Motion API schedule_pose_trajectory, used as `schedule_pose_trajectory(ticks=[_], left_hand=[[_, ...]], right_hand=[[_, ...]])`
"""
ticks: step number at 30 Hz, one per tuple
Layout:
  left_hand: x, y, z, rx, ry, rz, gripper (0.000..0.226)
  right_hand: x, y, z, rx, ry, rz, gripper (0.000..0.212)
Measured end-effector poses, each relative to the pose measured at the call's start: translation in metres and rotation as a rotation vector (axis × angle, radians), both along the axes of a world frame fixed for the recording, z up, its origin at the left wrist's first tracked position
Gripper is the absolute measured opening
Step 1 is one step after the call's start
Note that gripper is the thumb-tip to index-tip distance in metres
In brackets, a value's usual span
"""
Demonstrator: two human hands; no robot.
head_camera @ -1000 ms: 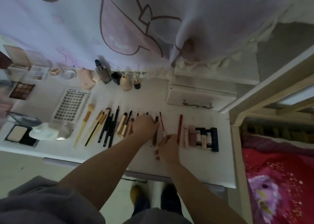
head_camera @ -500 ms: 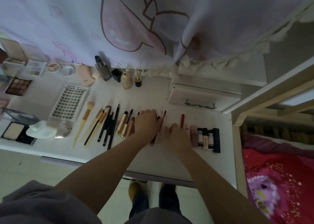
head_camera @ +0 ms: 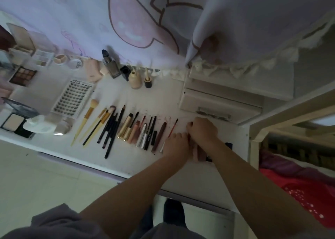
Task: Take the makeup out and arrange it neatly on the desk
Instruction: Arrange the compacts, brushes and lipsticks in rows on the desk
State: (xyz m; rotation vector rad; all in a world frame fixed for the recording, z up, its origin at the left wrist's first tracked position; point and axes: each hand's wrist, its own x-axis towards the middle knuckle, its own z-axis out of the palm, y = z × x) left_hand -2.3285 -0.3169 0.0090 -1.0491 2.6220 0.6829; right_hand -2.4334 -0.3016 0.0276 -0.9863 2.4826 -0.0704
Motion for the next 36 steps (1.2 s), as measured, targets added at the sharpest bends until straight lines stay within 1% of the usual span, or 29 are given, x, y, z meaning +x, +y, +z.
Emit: schedule_pose_trajectory(ticks=[3, 6, 8, 9, 11, 13, 18, 20, 24, 28, 33, 36], left_hand=[[0.002, -0.004, 0.003, 0.079, 0.044, 0.075, 0.021], [0.01, -0.01, 0.013, 0.179, 0.156, 0.151, 0.02], [0.02, -0.015, 0.022, 0.219, 0.23, 0.136, 0.021], [0.025, -0.017, 0.027, 0.207, 0.259, 0.096, 0.021], [0.035, -0.021, 0.039, 0.119, 0.284, -0.008, 0.024], [0.046, -0.024, 0.053, 0.027, 0.274, -0.1, 0.028], [0.071, -0.025, 0.081, -0.093, 0.277, -0.267, 0.032], [0.075, -0.021, 0.087, -0.076, 0.28, -0.263, 0.031], [0.087, -0.015, 0.09, -0.039, 0.291, -0.266, 0.029], [0.096, -0.011, 0.082, 0.0, 0.29, -0.294, 0.029], [0.094, -0.009, 0.069, 0.095, 0.268, -0.29, 0.026], [0.087, -0.01, 0.066, 0.125, 0.253, -0.295, 0.027]], right_hand=[[-0.003, 0.002, 0.011, -0.093, -0.07, -0.021, 0.032], [-0.011, 0.008, 0.035, -0.166, -0.282, -0.059, 0.029], [-0.016, 0.014, 0.056, -0.143, -0.429, -0.062, 0.031], [-0.015, 0.018, 0.066, -0.122, -0.481, -0.062, 0.034], [-0.011, 0.025, 0.083, -0.103, -0.519, -0.043, 0.045], [-0.003, 0.032, 0.095, -0.105, -0.534, 0.012, 0.049], [0.023, 0.048, 0.109, -0.184, -0.7, 0.083, 0.036], [0.032, 0.051, 0.11, -0.196, -0.749, 0.082, 0.033], [0.041, 0.06, 0.108, -0.192, -0.84, 0.111, 0.035], [0.048, 0.068, 0.095, -0.191, -0.933, 0.062, 0.033], [0.044, 0.075, 0.08, -0.128, -0.982, 0.048, 0.032], [0.039, 0.077, 0.072, -0.123, -1.009, 0.042, 0.033]])
